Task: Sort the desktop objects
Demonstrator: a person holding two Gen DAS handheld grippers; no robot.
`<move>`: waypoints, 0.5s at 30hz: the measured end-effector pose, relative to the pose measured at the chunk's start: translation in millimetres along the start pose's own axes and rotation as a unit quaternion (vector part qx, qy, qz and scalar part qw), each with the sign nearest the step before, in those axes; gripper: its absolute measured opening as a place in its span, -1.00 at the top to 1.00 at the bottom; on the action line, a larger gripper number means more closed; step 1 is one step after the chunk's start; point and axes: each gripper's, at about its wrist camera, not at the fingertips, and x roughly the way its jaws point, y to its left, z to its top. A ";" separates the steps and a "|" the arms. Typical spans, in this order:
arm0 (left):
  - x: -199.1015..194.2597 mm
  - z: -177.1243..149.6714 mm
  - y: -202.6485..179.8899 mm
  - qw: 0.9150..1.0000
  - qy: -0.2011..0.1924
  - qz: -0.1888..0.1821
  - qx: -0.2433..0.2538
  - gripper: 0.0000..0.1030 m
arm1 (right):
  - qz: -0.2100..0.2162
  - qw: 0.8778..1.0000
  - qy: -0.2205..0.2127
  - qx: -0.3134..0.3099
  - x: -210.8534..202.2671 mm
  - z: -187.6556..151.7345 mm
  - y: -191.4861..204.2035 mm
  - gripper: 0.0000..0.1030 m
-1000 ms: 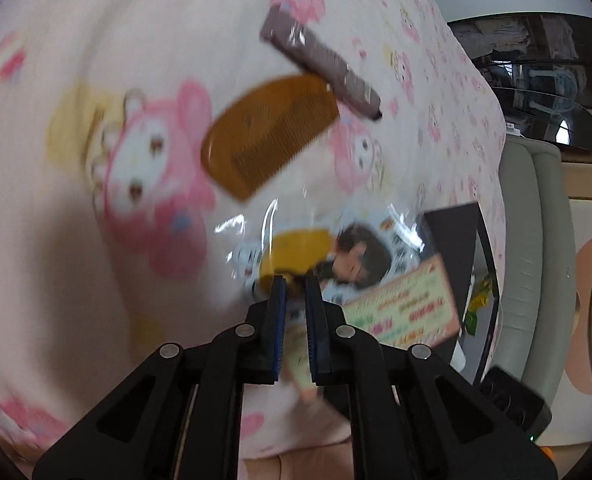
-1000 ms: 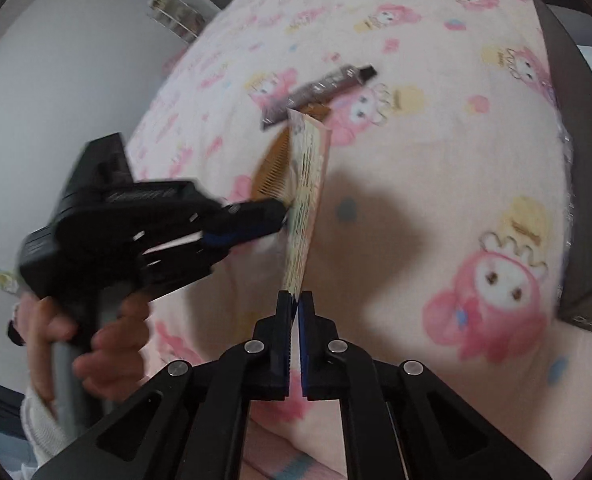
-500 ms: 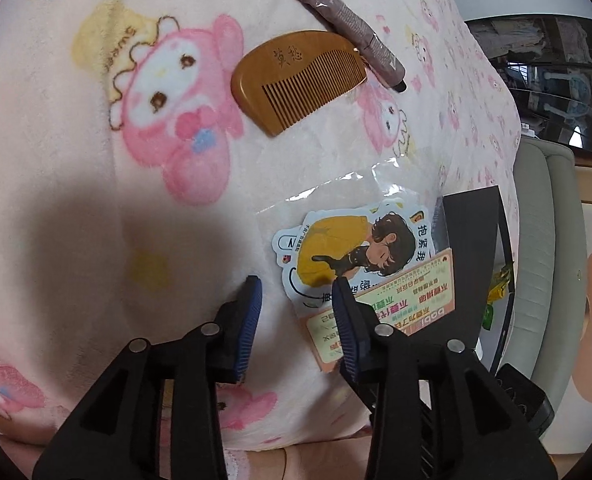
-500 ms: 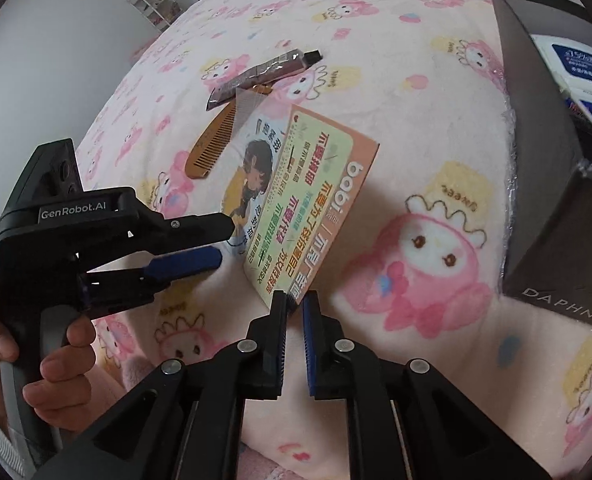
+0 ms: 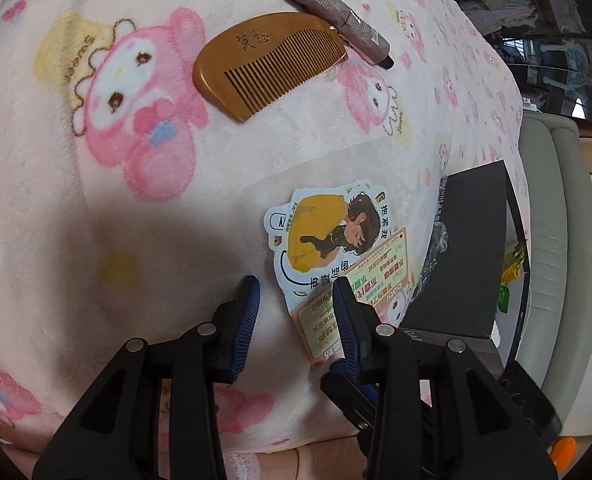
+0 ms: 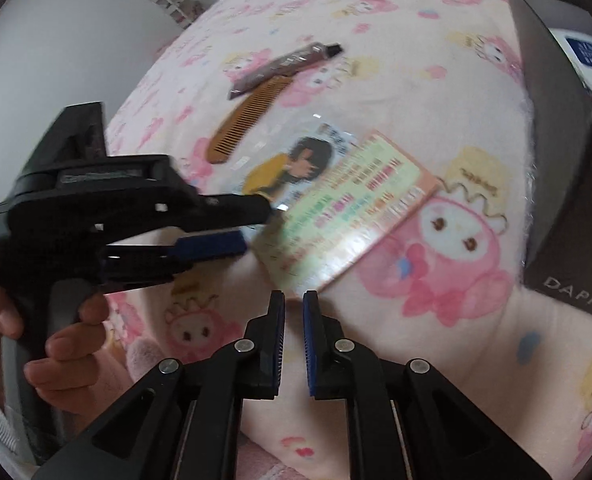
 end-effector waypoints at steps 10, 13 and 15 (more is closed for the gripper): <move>14.2 7.2 -19.2 1.000 0.002 0.002 0.025 0.36 | -0.042 0.995 -0.039 0.078 -10.2 8.1 -38.5 0.86; 16.2 7.7 -30.0 0.999 -0.010 0.015 0.047 0.72 | -0.040 0.995 -0.040 0.080 -6.2 11.5 -37.7 0.86; 10.5 6.1 -31.2 0.998 -0.023 0.021 0.050 0.77 | -0.046 0.996 -0.041 0.072 -5.4 13.4 -32.8 0.86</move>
